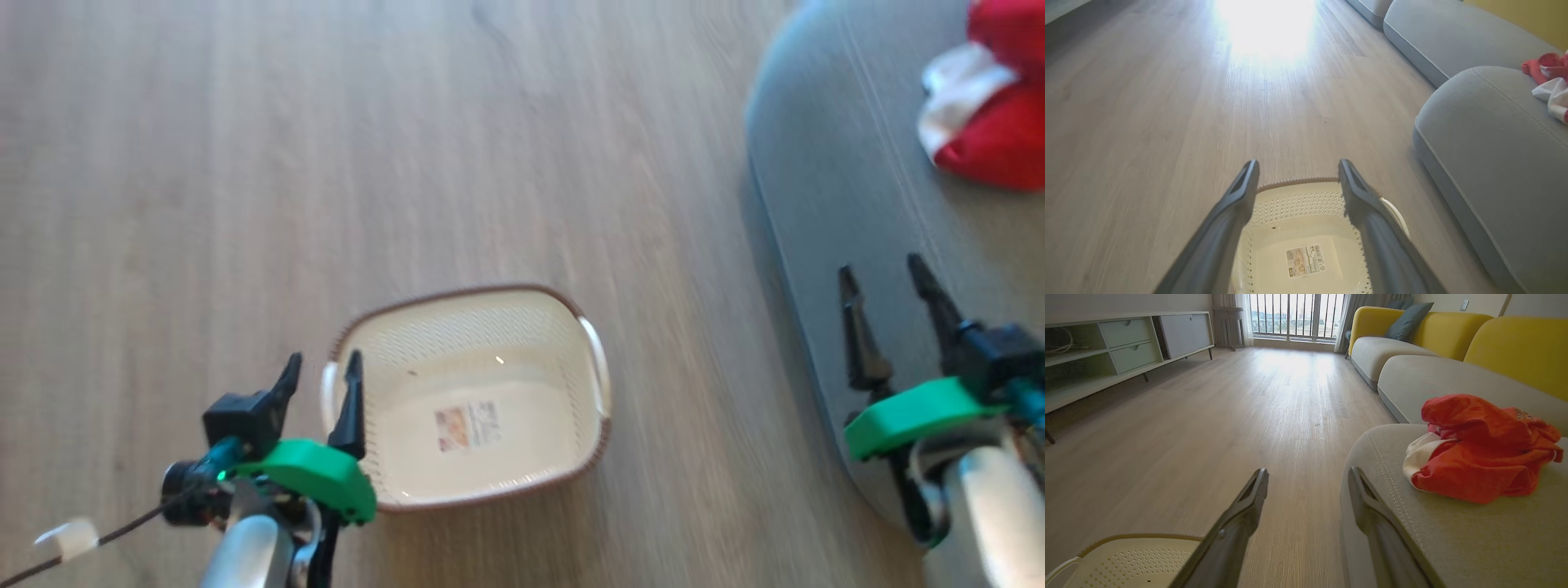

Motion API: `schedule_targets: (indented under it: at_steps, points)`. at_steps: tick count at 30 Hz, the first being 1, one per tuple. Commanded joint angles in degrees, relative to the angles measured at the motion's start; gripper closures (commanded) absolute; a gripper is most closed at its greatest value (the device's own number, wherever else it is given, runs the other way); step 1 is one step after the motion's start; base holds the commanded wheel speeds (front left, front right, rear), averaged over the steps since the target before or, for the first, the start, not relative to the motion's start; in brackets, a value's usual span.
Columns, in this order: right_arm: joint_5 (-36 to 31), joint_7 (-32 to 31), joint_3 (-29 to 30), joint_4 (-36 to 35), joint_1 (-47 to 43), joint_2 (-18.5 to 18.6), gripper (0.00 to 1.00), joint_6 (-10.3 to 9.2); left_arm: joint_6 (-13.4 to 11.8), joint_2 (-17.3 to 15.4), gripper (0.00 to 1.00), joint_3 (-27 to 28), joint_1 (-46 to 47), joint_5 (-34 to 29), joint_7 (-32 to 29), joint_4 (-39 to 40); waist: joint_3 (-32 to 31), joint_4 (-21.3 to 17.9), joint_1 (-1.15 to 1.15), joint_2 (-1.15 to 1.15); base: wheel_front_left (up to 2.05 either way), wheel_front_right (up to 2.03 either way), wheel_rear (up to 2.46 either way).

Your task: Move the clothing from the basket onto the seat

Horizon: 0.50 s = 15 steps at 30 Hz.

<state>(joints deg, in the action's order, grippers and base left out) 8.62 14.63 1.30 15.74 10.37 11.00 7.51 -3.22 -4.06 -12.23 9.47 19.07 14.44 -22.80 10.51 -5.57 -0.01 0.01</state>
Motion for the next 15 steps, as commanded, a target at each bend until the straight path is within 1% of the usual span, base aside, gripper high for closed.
schedule_targets:
  at_steps: [1, 3, 7, 15]
  points:
    - [-1.85, 0.37, -0.70, -2.27, -0.30, -0.45, 0.00, -0.02, 0.09, -0.22, 0.00, 2.77, 0.66, -0.46, 0.55, 1.43, -4.61, 4.36, 0.01, -0.01, 0.00, 0.00, 0.00]
    - [-5.01, 0.37, -0.53, -2.32, -1.91, -2.48, 0.00, -0.02, 0.32, -0.07, 0.00, 4.26, -0.30, -0.74, 0.55, 1.34, -5.59, 4.94, 0.01, -0.01, 0.00, 0.00, 0.00]
    - [-6.62, 0.37, -0.25, -0.87, -4.59, -5.68, 0.00, -0.02, 0.88, 0.23, 0.00, 7.11, -1.64, -1.36, 0.55, 1.31, -7.01, 5.82, 0.01, -0.01, 0.00, 0.00, 0.00]
    - [-8.09, 0.37, -0.62, 1.01, -6.44, -7.68, 0.00, -0.02, 2.76, 0.88, 0.00, 9.86, -3.12, -2.50, 0.55, 1.86, -8.55, 5.81, 0.01, -0.01, 0.00, 0.00, 0.00]
